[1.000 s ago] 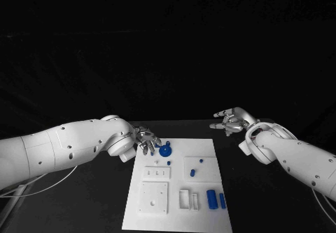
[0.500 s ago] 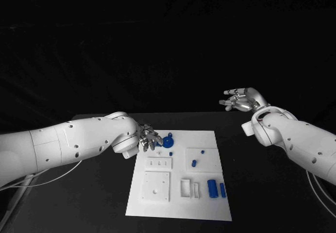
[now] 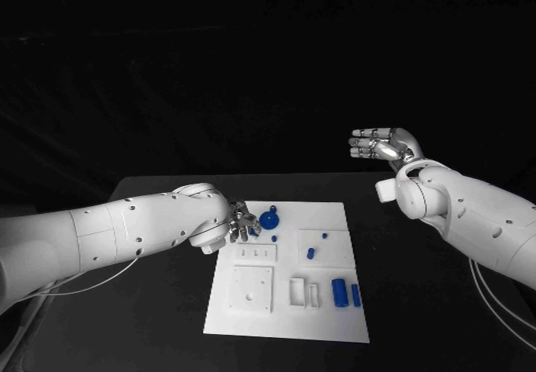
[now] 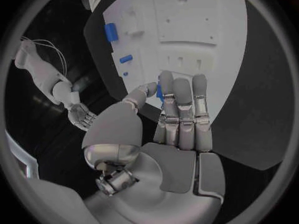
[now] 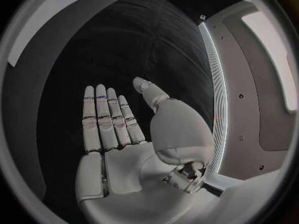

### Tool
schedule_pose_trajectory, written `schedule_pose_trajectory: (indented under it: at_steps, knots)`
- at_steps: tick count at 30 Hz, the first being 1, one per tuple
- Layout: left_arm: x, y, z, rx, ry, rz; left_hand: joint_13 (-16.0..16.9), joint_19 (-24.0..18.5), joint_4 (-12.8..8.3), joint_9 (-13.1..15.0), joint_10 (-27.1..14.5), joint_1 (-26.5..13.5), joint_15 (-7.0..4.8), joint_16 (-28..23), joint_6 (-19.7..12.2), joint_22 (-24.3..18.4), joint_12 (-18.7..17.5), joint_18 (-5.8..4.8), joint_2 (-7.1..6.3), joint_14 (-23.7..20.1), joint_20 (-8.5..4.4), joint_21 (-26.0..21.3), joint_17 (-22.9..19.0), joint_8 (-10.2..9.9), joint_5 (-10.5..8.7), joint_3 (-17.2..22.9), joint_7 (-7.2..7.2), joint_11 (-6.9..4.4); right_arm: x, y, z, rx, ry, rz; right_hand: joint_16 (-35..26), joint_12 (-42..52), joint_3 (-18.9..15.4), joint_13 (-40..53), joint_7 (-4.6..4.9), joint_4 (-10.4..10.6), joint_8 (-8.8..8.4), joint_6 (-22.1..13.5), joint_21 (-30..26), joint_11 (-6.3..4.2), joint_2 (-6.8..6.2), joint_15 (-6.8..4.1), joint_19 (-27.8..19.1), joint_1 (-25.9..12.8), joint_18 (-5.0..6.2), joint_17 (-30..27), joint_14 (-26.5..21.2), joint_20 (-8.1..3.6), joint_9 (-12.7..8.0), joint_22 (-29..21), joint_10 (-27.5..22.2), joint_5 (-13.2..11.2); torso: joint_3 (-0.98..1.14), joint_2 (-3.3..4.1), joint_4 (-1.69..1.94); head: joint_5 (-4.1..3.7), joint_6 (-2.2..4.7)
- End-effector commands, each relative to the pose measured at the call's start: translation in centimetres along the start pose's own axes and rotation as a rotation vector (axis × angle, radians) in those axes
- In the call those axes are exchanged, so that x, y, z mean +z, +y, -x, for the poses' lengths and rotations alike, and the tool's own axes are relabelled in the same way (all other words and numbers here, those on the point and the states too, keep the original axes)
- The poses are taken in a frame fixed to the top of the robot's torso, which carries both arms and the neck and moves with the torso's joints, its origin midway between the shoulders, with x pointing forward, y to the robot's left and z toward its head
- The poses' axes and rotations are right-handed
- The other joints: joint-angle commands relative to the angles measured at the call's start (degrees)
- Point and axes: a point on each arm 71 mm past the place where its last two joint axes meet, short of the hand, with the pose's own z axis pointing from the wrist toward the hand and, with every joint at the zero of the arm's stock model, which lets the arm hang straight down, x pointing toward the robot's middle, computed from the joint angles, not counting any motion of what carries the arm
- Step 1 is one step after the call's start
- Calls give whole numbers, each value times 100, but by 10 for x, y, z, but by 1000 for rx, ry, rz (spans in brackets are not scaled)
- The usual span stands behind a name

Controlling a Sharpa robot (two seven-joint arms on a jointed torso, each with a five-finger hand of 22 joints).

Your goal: Assemble the parts on the task board

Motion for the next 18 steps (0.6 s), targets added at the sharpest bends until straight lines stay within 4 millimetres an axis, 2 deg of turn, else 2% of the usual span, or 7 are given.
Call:
schedule_pose_trajectory:
  at_steps: [1, 4, 6, 8, 9, 12, 18]
  knots:
    - [4, 1, -5, 37, -16, 9, 15, 72, -287, -4, 159, 35, -14, 28, 781, 46, 62, 25, 52, 44, -6, -38, 25, 18, -35, 279, -695, -131, 2, 4, -5, 70, 29, 32, -18, -18, 83, -4, 4, 6, 6, 18, 21, 15, -2, 15, -4, -53, 84, -8, 26, 22, 5, -8, 12, 38, -2, 1, -3, 2, -32]
    - [8, 3, -10, 42, -8, 16, 28, 94, -279, 7, 161, 28, -21, 42, 808, 82, 99, 21, 53, 60, -10, -62, 51, 33, -48, 274, -710, -136, 3, 6, -8, 55, 37, 43, -19, -19, 93, -4, 6, 9, 5, 3, 20, 18, -5, 18, -7, -49, 82, -8, 26, 22, 4, -8, 7, 41, -6, 3, 0, -14, -50]
    - [10, 3, -13, 43, -6, 19, 33, 107, -277, 9, 161, 32, -23, 42, 815, 114, 118, 17, 50, 64, -14, -90, 71, 32, -70, 272, -712, -138, 3, 8, -10, 25, 27, 43, -21, -20, 105, -4, 12, 7, 2, -38, 16, 22, -12, 25, -14, -39, 79, -9, 15, 24, 2, -9, -5, 38, -8, 2, 2, -64, -65]
    - [12, 3, -14, 45, -8, 20, 18, 126, -257, -97, 163, 85, -22, 10, 835, 152, 103, 15, 40, 75, -14, -131, 75, -11, -131, 257, -707, -135, 3, 9, -11, -5, 21, 46, -19, -19, 192, -4, 14, 9, 5, -20, 2, 24, 27, 32, -61, -20, 64, -9, 9, 29, 3, -10, -7, 35, -6, 4, 3, -64, -71]
    - [13, 3, -15, 46, -9, 21, -13, 141, -213, -338, 161, 156, -17, -33, 892, 179, 64, 19, 18, 101, -9, -183, 70, -33, -177, 232, -700, -127, 3, 9, -12, -16, 22, 47, -20, -19, 283, -5, 15, -28, 5, -12, -15, 30, -10, 46, -129, -16, 37, -9, 5, 38, 3, -13, -15, 58, -5, 4, 0, -62, -73]
    - [15, 3, -17, 47, -10, 22, -10, 174, -189, -402, 167, 173, -24, -40, 871, 215, 107, 16, 5, 111, -14, -228, 89, 14, -177, 220, -704, -136, 3, 11, -14, -33, 22, 51, -17, -19, 436, -4, 16, -12, 5, -28, 39, 33, -85, 51, -245, -96, -17, -8, -13, 31, 4, 0, -28, 172, -2, 6, -1, -50, -88]
    - [17, 0, -20, 57, -18, 12, -8, 220, -156, -500, 171, 250, -32, -37, 909, 274, 171, 5, -48, 127, -24, -304, 132, 27, -219, 160, -719, -138, 3, 13, -17, -47, 24, 55, -8, -20, 458, -4, 18, 17, 4, -46, 59, 32, -104, 32, -194, -78, -1, -7, 41, 17, 3, 1, -37, 175, -1, 2, 6, -50, -133]
